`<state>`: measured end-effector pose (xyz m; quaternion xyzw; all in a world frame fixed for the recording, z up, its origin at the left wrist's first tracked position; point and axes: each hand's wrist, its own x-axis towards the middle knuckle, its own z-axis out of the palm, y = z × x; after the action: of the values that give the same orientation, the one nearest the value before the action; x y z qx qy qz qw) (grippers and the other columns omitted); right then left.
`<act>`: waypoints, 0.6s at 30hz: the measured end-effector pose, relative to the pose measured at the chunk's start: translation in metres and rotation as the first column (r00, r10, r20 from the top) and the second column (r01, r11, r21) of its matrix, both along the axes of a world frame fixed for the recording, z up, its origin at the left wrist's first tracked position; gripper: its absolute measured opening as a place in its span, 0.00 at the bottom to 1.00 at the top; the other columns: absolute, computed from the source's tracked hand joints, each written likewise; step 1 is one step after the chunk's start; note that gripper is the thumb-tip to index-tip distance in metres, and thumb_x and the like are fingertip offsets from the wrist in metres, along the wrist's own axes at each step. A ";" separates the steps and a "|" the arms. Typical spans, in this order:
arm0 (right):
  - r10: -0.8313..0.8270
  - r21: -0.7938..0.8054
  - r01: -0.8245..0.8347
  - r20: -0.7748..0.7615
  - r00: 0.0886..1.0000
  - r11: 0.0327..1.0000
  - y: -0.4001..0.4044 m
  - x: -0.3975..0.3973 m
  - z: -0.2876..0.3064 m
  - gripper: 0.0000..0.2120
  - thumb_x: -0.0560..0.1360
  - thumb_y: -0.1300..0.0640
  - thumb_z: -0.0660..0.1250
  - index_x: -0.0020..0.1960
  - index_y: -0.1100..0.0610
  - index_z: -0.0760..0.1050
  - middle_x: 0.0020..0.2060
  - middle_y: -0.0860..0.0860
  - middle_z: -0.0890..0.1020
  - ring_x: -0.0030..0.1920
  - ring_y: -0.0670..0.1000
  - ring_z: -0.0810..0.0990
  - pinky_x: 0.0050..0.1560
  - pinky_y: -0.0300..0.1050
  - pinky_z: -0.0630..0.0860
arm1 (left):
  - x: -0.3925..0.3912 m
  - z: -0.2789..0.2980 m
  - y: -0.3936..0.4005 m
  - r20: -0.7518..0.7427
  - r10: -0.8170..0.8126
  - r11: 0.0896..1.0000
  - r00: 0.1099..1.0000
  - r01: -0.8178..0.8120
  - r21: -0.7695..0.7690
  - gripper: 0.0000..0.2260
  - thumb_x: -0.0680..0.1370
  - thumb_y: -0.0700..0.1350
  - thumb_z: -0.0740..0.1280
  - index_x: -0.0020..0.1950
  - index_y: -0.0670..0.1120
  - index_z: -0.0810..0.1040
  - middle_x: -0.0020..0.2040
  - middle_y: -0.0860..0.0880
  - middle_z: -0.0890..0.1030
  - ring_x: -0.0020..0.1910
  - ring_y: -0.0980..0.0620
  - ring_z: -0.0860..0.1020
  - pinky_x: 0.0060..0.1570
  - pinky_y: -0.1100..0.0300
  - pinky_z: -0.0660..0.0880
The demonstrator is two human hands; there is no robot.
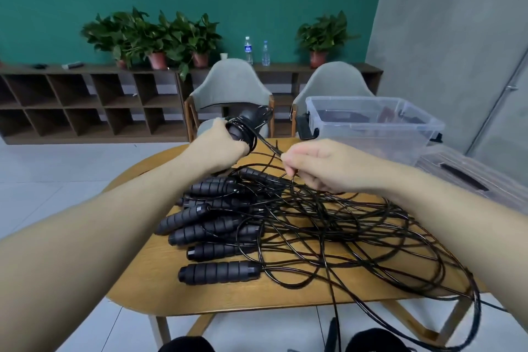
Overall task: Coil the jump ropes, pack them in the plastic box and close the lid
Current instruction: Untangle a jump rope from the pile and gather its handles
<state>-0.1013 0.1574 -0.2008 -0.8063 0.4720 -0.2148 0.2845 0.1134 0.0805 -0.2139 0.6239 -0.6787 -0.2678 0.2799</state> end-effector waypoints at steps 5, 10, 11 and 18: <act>-0.033 -0.090 0.027 -0.061 0.998 0.996 -0.006 -0.007 -0.005 0.19 0.84 0.43 0.53 0.43 0.51 0.74 0.26 0.46 0.69 0.28 0.46 0.68 0.34 0.37 0.70 | -0.005 0.008 0.002 -0.589 -0.103 0.994 0.802 0.110 -0.025 0.17 0.75 0.37 0.67 0.61 0.47 0.66 0.54 0.36 0.80 0.36 0.46 0.80 0.34 0.54 0.76; -0.057 -0.086 0.048 -0.102 0.993 0.995 -0.014 -0.023 -0.008 0.22 0.83 0.42 0.49 0.40 0.54 0.69 0.26 0.44 0.68 0.26 0.42 0.66 0.29 0.32 0.67 | -0.002 0.014 0.005 -0.823 -0.220 0.960 0.524 0.265 -0.088 0.21 0.71 0.33 0.64 0.64 0.41 0.68 0.57 0.30 0.75 0.38 0.45 0.79 0.34 0.53 0.74; -0.053 -0.091 0.042 -0.123 0.991 0.995 -0.016 -0.026 -0.009 0.22 0.83 0.41 0.49 0.39 0.54 0.68 0.27 0.45 0.68 0.26 0.42 0.66 0.29 0.32 0.66 | -0.001 0.016 0.007 -0.858 -0.227 0.953 0.461 0.289 -0.097 0.20 0.70 0.34 0.64 0.61 0.42 0.69 0.54 0.32 0.76 0.38 0.46 0.79 0.34 0.54 0.74; -0.121 -0.183 0.084 -0.203 0.972 0.979 -0.031 -0.046 -0.018 0.25 0.75 0.33 0.49 0.35 0.52 0.68 0.28 0.45 0.72 0.31 0.40 0.72 0.40 0.35 0.68 | 0.016 0.006 0.018 -0.777 -0.443 0.786 0.448 0.611 -0.095 0.27 0.63 0.36 0.66 0.62 0.34 0.73 0.45 0.40 0.78 0.38 0.45 0.78 0.34 0.55 0.74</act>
<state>-0.1472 0.1260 -0.2188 -0.8208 0.5204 -0.1821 0.1495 0.1295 0.0980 -0.2084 0.2304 -0.6231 -0.6450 0.3775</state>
